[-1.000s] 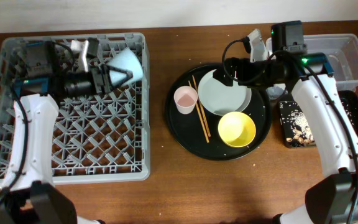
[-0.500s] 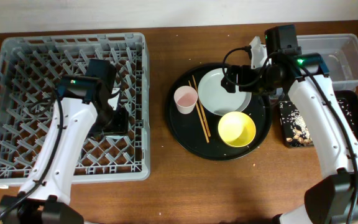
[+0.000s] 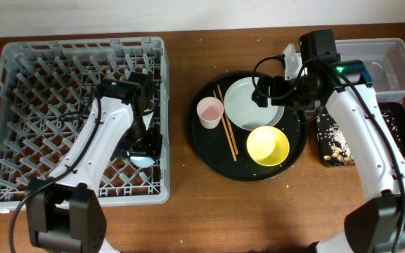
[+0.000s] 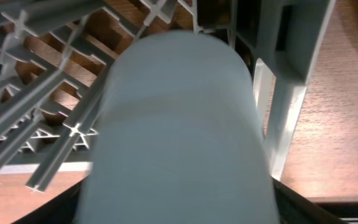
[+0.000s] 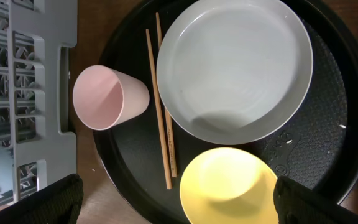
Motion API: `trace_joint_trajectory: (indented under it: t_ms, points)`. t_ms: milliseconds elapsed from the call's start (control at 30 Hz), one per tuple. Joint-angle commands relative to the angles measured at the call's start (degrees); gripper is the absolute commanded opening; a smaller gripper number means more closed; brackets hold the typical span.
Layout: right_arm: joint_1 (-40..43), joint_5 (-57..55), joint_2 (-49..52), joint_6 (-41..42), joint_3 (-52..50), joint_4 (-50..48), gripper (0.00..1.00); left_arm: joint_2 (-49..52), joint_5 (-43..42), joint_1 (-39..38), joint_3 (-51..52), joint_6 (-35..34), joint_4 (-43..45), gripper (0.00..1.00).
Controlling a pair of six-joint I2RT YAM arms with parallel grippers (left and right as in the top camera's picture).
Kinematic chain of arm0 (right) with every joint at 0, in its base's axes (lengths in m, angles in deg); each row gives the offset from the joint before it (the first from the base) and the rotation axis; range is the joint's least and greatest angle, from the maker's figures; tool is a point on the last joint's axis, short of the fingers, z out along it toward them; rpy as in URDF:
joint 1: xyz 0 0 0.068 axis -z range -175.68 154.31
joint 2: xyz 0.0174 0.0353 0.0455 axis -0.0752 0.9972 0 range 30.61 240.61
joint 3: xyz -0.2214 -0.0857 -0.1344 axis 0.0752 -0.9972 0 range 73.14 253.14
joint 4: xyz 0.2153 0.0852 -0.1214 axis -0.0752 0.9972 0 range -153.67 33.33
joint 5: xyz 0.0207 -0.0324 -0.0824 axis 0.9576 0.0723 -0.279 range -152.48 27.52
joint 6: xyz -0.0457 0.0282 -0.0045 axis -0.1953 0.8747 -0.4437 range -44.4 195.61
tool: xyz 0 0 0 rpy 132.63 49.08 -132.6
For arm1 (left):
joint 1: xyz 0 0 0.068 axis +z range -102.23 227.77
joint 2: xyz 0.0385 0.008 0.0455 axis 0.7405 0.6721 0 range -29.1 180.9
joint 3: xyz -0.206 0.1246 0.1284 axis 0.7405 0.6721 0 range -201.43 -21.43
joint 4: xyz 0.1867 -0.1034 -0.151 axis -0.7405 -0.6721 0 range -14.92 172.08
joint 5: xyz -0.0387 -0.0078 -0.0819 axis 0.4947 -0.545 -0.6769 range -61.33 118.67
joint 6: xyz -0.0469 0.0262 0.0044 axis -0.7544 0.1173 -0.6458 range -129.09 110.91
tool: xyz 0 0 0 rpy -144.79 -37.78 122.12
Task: Sort waste into correct bins and load items into the dishwasher rack
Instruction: 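Place the blue cup upside down in the rack with the left gripper, then grasp the pink cup with the right gripper and hand it left, then place the pink cup upside down in the rack with the left gripper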
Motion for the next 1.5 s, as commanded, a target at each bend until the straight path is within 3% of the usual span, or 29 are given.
trace_joint_trajectory:
  t_ms: [0, 133, 233, 333, 467, 600, 733, 833, 867, 933, 1000, 1067, 1133, 1167, 1233, 1333, 1467]
  points:
    - [-0.39, -0.70, -0.02, -0.66, -0.63, 0.22, 0.98, 0.42, 0.79, -0.04, -0.09, -0.26, 0.20, 0.92]
    - [-0.39, -0.70, -0.02, -0.63, -0.63, 0.35, 0.98, 0.39, 0.74, -0.04, -1.49, 0.00, 0.55, 0.95]
    - [-0.39, 0.59, -0.02, -0.63, -0.63, -0.09, 0.99, 0.39, -1.05, -0.07, -19.89, 1.66, 1.07, 0.95]
    - [-3.74, 1.49, 0.57, 1.03, -0.94, -7.19, 0.78, 0.42, -5.68, 0.13, -24.81, 2.08, 7.85, 0.96]
    - [-12.87, -3.26, 10.10, 6.34, -0.94, -13.57, 0.73, 0.63, -6.91, 0.59, -24.79, 1.86, 11.43, 0.97]
    - [-15.08, -5.16, 19.56, 10.14, -0.94, -16.68, 0.66, 2.32, -6.32, 1.49, -24.70, 1.88, 12.85, 0.99]
    - [-14.97, -5.18, 21.16, 10.12, -0.92, -17.92, 0.51, 5.44, -6.32, 2.27, -24.70, 1.88, 12.98, 0.99]
    - [-14.97, -5.16, 21.16, 10.10, -0.92, -17.86, 0.09, 5.46, -6.34, 2.27, -24.70, 1.88, 13.03, 0.99]
    - [-14.95, -5.14, 21.07, 10.08, -0.66, -17.16, 0.04, 5.46, -6.36, 2.27, -24.70, 1.88, 13.00, 0.99]
    - [-14.58, -4.20, 20.22, 9.84, 1.25, -13.64, 0.04, 5.46, -7.91, 2.29, -24.70, 1.88, 13.07, 0.99]
    - [-11.96, 7.67, 15.15, 5.66, 5.73, -9.27, 0.04, 5.46, -16.72, 3.06, -24.72, 1.97, 13.38, 0.99]
    - [-7.54, 21.27, 9.49, 5.03, 5.88, -9.57, 0.04, 5.46, -39.15, 6.36, -24.70, 8.13, 13.90, 0.99]
    - [-4.04, 35.52, 8.24, 3.78, 5.88, -13.31, 0.04, 5.49, -64.85, 9.20, -24.70, 18.75, 14.34, 0.99]
    - [-3.21, 41.46, 8.26, 3.78, 5.81, -16.79, 0.04, 5.49, -72.24, 9.79, -24.70, 21.84, 14.34, 0.99]
    - [-2.95, 52.52, 8.26, 4.20, 5.81, -26.49, 0.04, 5.49, -79.93, 9.88, -24.70, 23.21, 15.32, 0.99]
    - [-3.02, 59.23, 8.26, 6.62, 5.84, -34.01, 0.04, 5.49, -90.14, 9.88, -24.70, 23.19, 20.13, 0.99]
    - [-2.86, 62.90, 8.26, 16.52, 5.84, -48.13, 0.04, 5.60, -89.29, 9.88, -24.70, 23.19, 20.76, 0.99]
